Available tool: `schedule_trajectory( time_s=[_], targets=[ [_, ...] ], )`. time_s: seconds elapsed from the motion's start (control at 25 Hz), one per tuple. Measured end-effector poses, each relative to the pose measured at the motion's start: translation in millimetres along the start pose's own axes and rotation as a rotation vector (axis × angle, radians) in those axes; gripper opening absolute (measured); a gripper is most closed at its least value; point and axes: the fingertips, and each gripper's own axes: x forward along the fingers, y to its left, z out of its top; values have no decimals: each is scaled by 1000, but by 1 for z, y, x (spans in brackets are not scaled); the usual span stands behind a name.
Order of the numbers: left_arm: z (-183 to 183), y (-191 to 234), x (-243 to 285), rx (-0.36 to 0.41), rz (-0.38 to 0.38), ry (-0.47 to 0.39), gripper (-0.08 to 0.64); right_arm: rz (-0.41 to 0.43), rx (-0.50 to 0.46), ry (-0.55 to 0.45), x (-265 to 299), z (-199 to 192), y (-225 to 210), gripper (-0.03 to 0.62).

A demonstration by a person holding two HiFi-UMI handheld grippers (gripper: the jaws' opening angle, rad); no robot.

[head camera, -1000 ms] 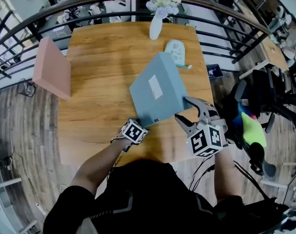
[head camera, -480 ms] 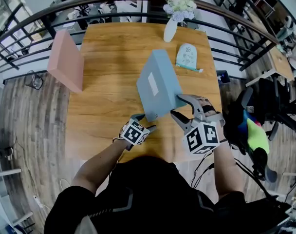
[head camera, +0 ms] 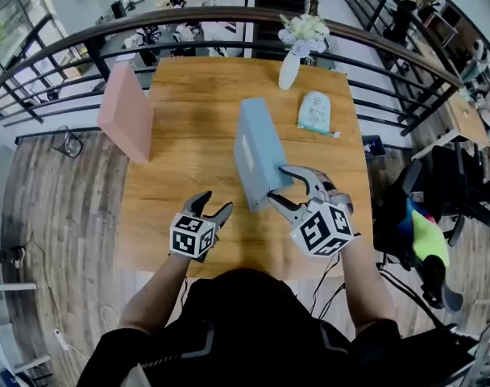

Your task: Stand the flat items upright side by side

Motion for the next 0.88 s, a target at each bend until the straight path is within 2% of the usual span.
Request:
schedule_trajectory(
  time_s=[0.12, 0.2, 0.4, 0.64, 0.88],
  targets=[
    [20, 5, -22, 28, 40, -62, 299, -9, 19, -6, 2, 3, 0, 267],
    [31, 8, -37, 29, 68, -102, 299, -30, 58, -9, 1, 3, 0, 292],
    [61, 12, -71, 34, 123, -194, 299, -69, 316, -113, -9, 10, -11, 323],
    [77, 14, -103, 26, 207, -270, 299, -119, 577, -120, -7, -13, -2, 364],
    [95, 13, -125, 54, 266, -320, 299, -96, 736, -140, 8, -22, 11, 377]
  ],
)
